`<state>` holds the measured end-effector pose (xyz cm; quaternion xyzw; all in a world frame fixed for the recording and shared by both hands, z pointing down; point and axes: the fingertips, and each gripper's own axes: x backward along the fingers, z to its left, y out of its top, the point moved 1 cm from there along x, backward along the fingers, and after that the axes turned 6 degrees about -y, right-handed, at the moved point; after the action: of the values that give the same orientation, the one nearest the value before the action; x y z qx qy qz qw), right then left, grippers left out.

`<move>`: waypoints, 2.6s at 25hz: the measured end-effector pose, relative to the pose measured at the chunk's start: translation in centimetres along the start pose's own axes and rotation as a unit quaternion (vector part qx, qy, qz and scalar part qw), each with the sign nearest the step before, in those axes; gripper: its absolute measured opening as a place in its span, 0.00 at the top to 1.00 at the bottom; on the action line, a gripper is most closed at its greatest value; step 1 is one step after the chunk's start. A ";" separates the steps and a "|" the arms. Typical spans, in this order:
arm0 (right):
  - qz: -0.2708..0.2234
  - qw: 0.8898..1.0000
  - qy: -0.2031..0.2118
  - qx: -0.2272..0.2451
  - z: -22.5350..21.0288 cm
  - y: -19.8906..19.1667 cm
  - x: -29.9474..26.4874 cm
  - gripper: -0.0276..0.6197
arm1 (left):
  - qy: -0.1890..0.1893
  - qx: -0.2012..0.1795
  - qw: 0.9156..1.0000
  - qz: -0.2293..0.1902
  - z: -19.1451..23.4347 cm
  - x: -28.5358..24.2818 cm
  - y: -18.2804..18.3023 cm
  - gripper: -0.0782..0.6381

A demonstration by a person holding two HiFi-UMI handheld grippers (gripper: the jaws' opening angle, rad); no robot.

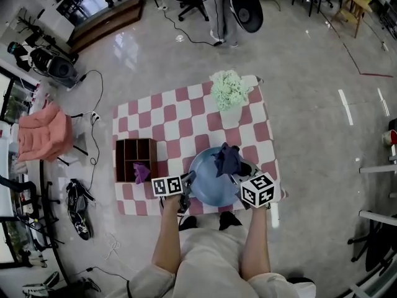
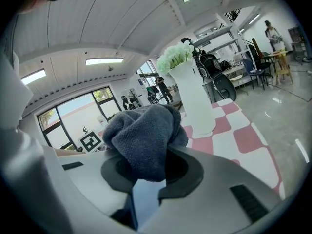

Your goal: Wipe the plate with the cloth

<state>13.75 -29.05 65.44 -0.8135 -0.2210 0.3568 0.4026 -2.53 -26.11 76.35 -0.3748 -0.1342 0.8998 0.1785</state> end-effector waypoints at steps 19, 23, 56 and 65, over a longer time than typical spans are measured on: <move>0.044 0.977 0.051 0.204 12.2 3.5 -7.0 0.82 | 0.080 -0.281 0.945 -0.145 -9.7 8.7 8.9 0.86; 0.018 0.973 0.012 0.229 12.9 6.3 -7.5 0.82 | 0.074 -0.311 0.934 -0.158 -10.9 10.1 11.0 0.86; -0.047 0.981 -0.092 0.163 5.6 8.6 -1.7 0.82 | 0.026 -0.350 0.926 -0.142 -15.4 7.8 8.4 0.85; -0.037 0.982 -0.108 0.152 3.3 8.4 -1.6 0.82 | 0.028 -0.350 0.925 -0.143 -14.9 7.8 8.7 0.85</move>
<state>10.85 -33.34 57.86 -0.6906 -0.2362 0.4570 0.5084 1.18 -29.00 58.01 -0.4149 -0.4881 0.7496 0.1666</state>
